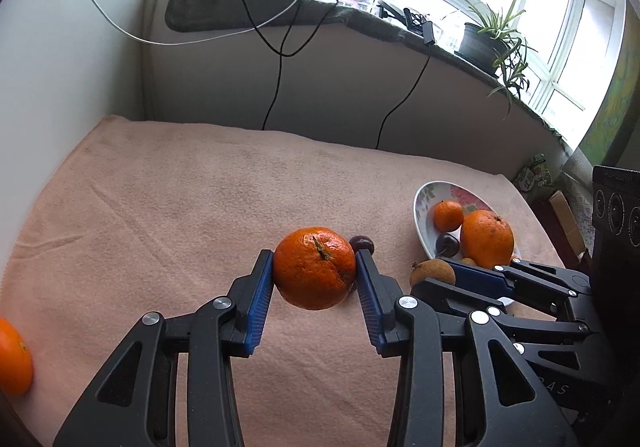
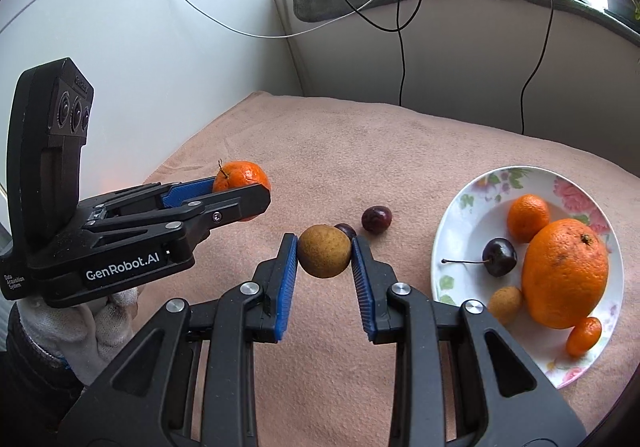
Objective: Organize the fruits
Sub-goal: 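Carry the mandarin with the left tool while the right tool carries the kiwi over the plate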
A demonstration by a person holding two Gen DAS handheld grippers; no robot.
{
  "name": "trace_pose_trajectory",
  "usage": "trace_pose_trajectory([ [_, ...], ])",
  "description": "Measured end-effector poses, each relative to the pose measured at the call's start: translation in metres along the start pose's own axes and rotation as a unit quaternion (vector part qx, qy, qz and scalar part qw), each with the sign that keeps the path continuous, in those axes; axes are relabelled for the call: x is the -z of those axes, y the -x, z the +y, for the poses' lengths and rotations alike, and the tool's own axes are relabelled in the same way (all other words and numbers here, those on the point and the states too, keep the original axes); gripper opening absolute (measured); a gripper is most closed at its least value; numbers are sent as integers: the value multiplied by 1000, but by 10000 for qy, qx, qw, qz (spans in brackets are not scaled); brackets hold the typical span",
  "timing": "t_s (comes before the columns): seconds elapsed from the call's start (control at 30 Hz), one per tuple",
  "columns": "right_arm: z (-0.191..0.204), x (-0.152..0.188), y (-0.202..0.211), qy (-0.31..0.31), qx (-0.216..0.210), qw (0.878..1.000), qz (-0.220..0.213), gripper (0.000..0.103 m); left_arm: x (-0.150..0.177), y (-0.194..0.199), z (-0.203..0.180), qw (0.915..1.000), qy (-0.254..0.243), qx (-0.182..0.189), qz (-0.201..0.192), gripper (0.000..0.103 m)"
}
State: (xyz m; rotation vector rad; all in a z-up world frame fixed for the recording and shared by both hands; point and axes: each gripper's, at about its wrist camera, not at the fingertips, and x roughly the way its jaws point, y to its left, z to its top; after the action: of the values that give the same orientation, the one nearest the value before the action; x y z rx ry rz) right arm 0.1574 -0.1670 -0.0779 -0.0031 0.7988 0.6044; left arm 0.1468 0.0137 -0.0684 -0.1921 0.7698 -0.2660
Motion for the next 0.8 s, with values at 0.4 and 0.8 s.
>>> trace_pose_trajectory([
  [0.4, -50, -5, 43, -321, 370, 9980, -393, 29, -4, -11, -44, 9992, -258, 296, 71, 39],
  [0.8, -109, -13, 61, -673, 751, 9933, -572, 29, -17, -36, -73, 9980, -445, 418, 134, 39],
])
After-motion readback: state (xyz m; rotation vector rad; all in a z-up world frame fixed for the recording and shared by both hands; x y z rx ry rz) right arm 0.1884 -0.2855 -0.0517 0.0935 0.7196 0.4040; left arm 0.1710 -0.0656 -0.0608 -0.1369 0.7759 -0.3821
